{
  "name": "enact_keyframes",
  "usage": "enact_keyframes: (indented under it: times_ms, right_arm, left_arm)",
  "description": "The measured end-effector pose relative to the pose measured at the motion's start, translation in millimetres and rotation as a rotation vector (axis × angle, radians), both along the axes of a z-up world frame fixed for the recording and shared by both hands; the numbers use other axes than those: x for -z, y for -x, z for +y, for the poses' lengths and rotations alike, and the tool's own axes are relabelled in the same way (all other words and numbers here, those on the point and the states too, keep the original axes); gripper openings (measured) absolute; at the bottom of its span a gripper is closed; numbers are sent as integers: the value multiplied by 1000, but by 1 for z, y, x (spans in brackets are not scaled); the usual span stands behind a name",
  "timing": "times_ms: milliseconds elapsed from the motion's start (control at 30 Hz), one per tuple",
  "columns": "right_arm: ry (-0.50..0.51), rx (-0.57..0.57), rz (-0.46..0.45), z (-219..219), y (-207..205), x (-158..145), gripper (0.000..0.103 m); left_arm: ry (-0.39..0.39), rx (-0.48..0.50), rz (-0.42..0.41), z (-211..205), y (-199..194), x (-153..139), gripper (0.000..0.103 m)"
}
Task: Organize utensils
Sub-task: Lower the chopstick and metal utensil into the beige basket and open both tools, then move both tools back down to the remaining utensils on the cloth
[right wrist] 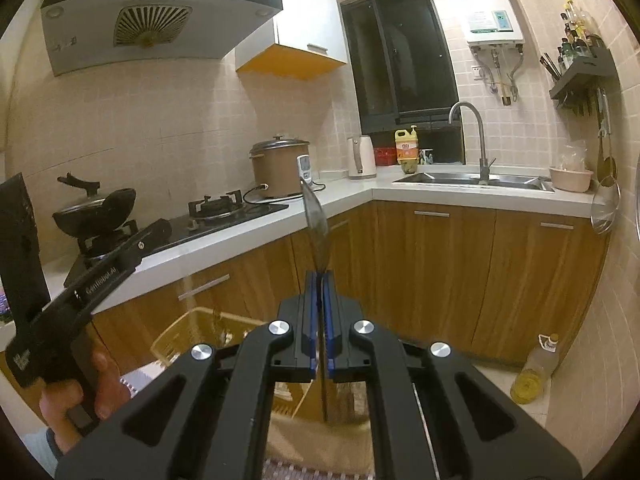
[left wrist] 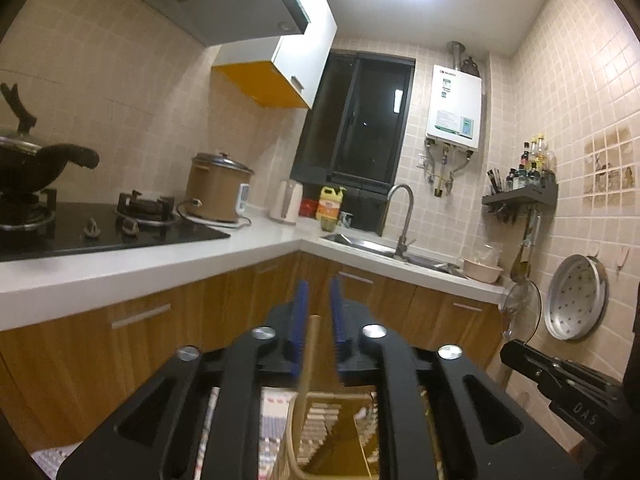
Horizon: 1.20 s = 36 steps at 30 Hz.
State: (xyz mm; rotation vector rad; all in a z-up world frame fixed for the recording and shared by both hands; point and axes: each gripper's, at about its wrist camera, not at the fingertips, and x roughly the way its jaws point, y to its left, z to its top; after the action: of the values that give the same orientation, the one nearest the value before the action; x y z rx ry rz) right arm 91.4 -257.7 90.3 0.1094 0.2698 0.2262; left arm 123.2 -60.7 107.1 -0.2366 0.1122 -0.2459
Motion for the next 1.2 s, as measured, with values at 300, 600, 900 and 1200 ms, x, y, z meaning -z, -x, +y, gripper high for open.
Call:
enact_keyframes:
  times_ms: [300,600,900,1200]
  right_arm:
    - [-22,-22,55,3,27,-1,12]
    - [-79,18,107,-10,37,-13,34]
    - [-53,32,355,-25,80,20,46]
    - [-112,0,673,-25,91,96,46]
  left_arm:
    - [-22,57,59,26,36,-3,41]
    - [-56,80,152,46,56,-1,41]
    - [-142,293,535,33,79,59,41]
    - [-219,451,901,-19,92,158,39]
